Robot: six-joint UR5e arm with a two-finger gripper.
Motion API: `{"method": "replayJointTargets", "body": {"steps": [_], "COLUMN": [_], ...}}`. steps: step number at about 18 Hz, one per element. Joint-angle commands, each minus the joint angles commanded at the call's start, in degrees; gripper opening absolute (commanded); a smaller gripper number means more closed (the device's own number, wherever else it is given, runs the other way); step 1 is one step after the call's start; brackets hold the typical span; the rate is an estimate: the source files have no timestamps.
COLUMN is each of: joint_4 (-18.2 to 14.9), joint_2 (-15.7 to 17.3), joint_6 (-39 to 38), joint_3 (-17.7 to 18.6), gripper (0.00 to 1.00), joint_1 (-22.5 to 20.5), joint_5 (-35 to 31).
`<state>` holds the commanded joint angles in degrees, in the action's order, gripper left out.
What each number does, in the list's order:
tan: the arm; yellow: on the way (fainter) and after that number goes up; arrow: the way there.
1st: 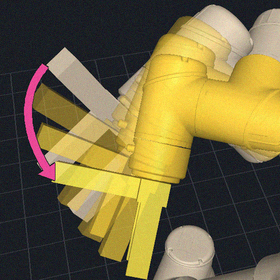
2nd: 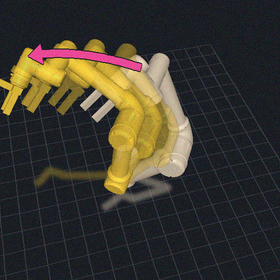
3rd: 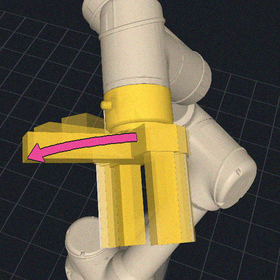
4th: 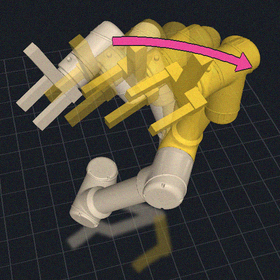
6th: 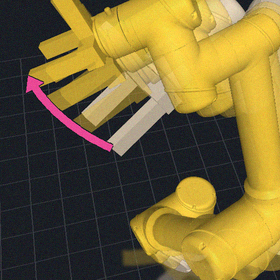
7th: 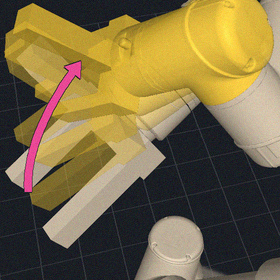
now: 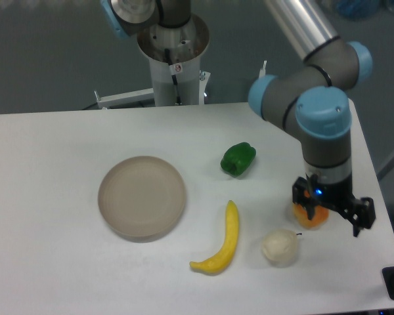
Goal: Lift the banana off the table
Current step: 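Move the open gripper over the yellow banana and lower it, then close the gripper on the yellow banana's middle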
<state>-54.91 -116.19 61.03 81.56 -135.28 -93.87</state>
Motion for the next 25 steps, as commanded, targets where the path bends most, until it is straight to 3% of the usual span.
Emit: {"method": "replayJointTargets", "body": {"steps": [3, 4, 6, 8, 10, 12, 14, 18, 21, 25], "joint_4": [-3.01, -3.36, -3.27, -2.75, -1.44, 3.11, 5.51, 6.48, 9.9, 10.44], "joint_2": [-0.17, -0.52, -0.79, -1.66, -3.68, -6.14, -7.9, -9.57, -11.68, -12.57], "joint_6": [-7.4, -10.03, -11.55, -11.72, -14.43, -15.76, -15.85, -15.85, -15.77, -15.33], "joint_3": [1.23, 1.84, 3.42, 3.43, 3.52, 3.69, 3.96, 4.49, 4.57, 4.75], "gripper": [1.0, 1.0, 1.0, 1.0, 1.0, 1.0, 1.0, 1.0, 1.0, 1.0], "joint_1": [2.11, 2.99, 3.44, 5.19, 5.9, 7.21, 7.92, 8.54, 8.63, 8.71], "joint_5": [0.52, 4.09, 11.76, 11.6, 11.69, 11.6, 10.38, 8.88, 6.6, 6.15]}}
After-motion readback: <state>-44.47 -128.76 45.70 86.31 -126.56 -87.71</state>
